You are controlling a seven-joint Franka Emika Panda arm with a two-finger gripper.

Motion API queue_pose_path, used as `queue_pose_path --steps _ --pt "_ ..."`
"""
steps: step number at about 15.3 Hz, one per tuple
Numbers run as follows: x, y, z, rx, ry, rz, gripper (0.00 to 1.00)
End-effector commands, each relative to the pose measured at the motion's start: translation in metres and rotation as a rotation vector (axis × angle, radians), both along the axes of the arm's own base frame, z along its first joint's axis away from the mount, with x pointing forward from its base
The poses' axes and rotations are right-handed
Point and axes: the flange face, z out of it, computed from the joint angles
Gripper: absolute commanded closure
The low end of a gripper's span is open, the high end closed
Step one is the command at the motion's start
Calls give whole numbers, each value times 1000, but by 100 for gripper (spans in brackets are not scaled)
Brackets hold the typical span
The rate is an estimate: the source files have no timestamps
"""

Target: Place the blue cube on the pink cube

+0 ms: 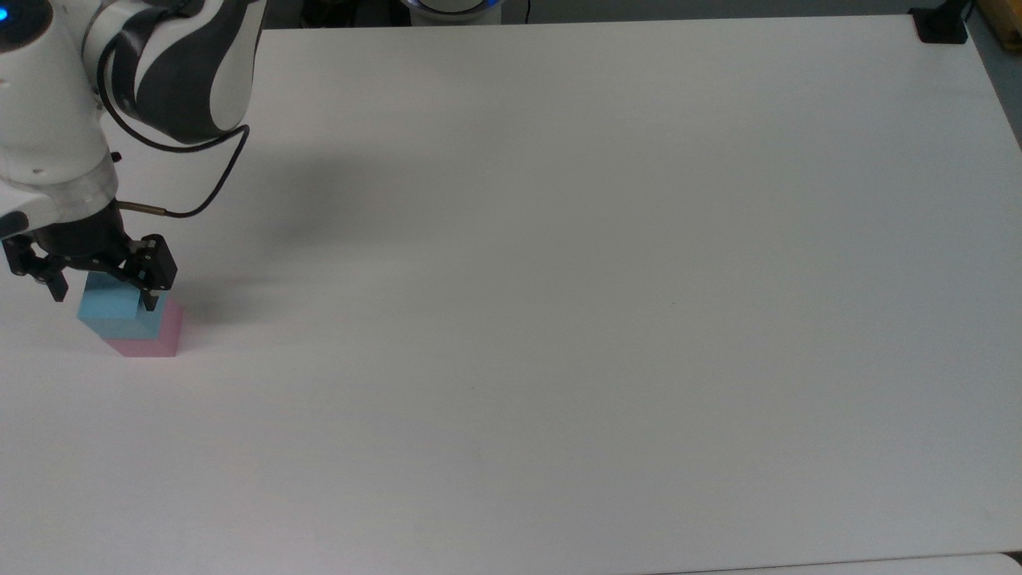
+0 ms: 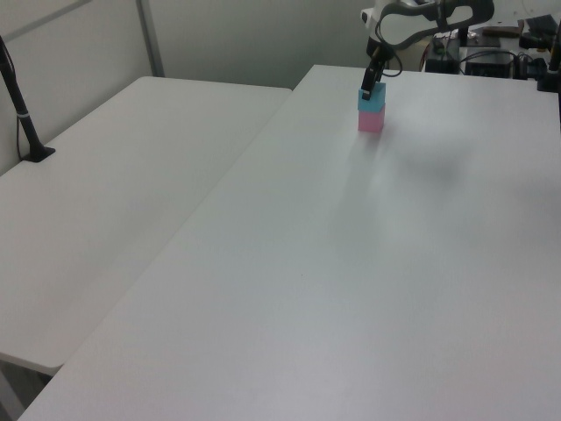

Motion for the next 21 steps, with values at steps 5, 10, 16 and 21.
queue_pose_path --steps 5,10,16,21 --pt "-38 71 145 35 18 6 0" --pt "-54 178 200 114 26 -114 0" --pt "-112 273 214 140 160 -58 0" --pt "-145 292 212 142 189 -24 0"
